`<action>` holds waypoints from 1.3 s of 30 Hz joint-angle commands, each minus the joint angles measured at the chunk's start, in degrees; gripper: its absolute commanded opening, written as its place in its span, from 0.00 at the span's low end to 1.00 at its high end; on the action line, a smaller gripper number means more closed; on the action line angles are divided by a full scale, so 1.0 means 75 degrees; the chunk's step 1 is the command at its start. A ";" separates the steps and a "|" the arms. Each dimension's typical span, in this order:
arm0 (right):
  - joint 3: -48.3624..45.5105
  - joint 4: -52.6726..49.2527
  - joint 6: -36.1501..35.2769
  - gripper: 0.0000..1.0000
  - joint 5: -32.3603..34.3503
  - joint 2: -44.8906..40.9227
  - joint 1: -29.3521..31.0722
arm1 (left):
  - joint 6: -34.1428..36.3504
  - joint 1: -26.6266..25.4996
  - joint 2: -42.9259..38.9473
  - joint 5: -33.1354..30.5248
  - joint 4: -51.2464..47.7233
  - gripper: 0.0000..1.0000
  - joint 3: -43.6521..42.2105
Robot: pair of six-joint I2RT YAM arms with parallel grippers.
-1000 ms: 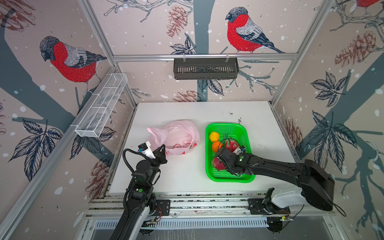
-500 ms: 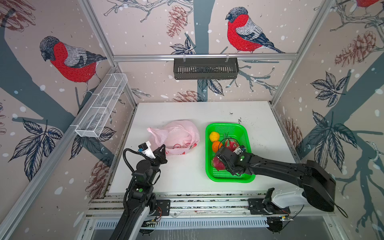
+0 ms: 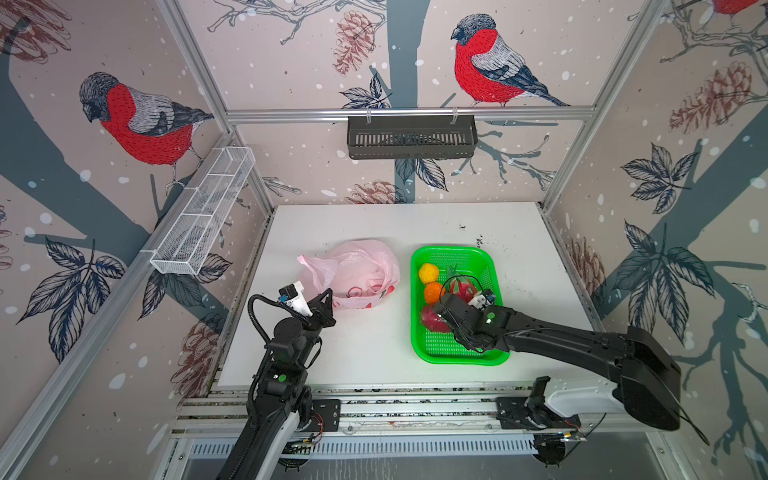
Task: Untie the knot of the plastic bag and take out the fruit
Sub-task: 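Open the right gripper and raise it while the left gripper releases the bag handle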
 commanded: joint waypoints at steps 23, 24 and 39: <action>-0.0055 -0.0418 -0.0587 0.99 0.1498 -0.1269 0.0017 | -0.0435 -0.0006 0.1960 0.0674 0.2290 0.00 0.0219; -0.0048 -0.0392 -0.0685 0.99 0.1579 -0.1302 0.0019 | -0.0433 -0.0006 0.2032 0.0688 0.2338 0.00 0.0256; -0.0153 0.0622 -0.2414 0.99 0.1677 -0.1689 -0.0772 | -0.0238 -0.0052 0.3403 0.0845 0.2809 0.01 0.0912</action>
